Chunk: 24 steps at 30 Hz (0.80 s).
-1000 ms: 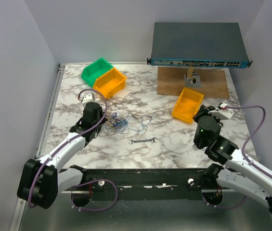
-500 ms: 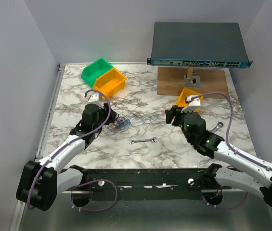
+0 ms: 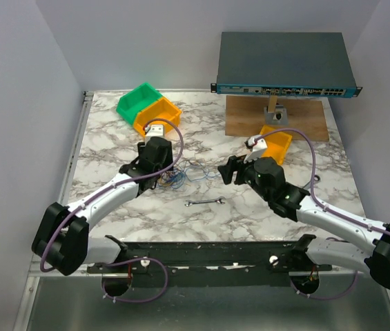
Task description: Untangle the cables
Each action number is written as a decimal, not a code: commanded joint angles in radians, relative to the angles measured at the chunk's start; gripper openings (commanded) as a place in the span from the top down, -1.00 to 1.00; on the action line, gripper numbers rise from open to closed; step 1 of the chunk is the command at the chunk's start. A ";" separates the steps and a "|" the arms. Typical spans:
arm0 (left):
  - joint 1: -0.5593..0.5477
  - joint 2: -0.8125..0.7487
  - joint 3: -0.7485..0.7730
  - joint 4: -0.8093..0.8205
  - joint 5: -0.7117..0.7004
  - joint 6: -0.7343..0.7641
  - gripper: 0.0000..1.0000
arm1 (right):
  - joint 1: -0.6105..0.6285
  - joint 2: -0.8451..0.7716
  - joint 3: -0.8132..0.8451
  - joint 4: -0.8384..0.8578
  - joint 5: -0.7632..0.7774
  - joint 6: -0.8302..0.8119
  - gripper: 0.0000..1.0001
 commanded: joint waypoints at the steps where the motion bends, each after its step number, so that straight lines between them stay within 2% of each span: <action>1: -0.115 0.026 0.069 -0.131 -0.354 0.045 -0.26 | -0.002 0.001 0.018 0.029 -0.051 -0.005 -0.45; 5: -0.132 -0.034 0.025 -0.052 -0.345 0.065 -0.29 | -0.002 -0.010 0.009 0.024 -0.048 -0.005 -0.46; 9: -0.137 -0.136 -0.103 0.173 -0.164 0.158 -0.30 | -0.002 -0.021 0.003 0.024 -0.043 -0.004 -0.46; 11: -0.136 -0.122 -0.112 0.202 -0.097 0.181 -0.28 | -0.002 -0.021 0.003 0.021 -0.043 -0.005 -0.46; 17: -0.134 0.084 0.067 -0.001 -0.063 0.122 0.01 | -0.002 -0.025 0.004 0.015 -0.047 -0.006 -0.46; 24: -0.103 0.227 0.165 -0.139 0.066 0.089 0.08 | -0.002 -0.040 0.004 -0.003 -0.041 -0.012 -0.47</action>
